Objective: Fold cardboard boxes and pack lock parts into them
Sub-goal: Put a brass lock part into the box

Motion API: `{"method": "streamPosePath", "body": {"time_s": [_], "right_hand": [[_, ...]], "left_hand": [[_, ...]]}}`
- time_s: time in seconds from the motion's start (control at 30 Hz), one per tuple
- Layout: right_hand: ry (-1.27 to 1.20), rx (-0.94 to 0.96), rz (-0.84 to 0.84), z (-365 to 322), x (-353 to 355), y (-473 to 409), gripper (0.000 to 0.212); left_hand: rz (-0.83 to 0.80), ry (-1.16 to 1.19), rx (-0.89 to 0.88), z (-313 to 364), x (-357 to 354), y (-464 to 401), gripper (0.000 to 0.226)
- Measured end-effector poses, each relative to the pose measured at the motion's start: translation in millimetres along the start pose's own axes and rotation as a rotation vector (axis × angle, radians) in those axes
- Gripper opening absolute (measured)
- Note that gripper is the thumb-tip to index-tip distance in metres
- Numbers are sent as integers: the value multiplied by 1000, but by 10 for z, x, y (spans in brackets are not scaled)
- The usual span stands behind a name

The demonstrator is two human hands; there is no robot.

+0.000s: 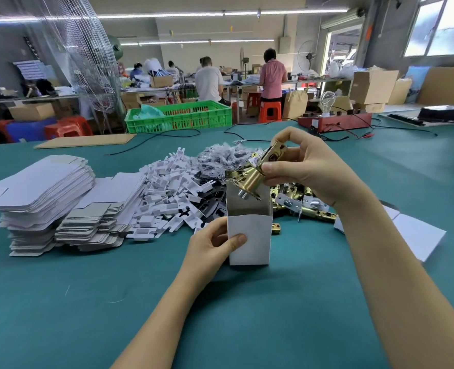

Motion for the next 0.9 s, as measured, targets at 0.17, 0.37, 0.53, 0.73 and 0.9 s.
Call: {"method": "streamPosePath", "body": {"time_s": [0.17,0.37,0.53,0.73,0.9], "right_hand": [[316,46,32,-32,31,18,31],[568,104,59,-49,-32,17,29],[737,148,119,-38,-50,-9,31],[942,115,66,-64,-111,2,33],[1183,125,85,-105,-264,20,30]], "left_hand": [[9,7,11,-7,-4,-6,27],[5,7,19,-11,1,-1,28],[25,0,29,-20,3,-5,28],[21,-13,30,-15,5,-1,28],[22,-6,34,-11,2,4,29]]}}
Point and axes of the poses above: each hand's wrist, its own y-axis away from the middle knuckle, its own x-axis out of the back of the hand, z = x × y, the point moved 3 cm from there along -y, towards the middle knuckle, and after that the axes turned 14 degrees about -x, right-handed, at the moved point
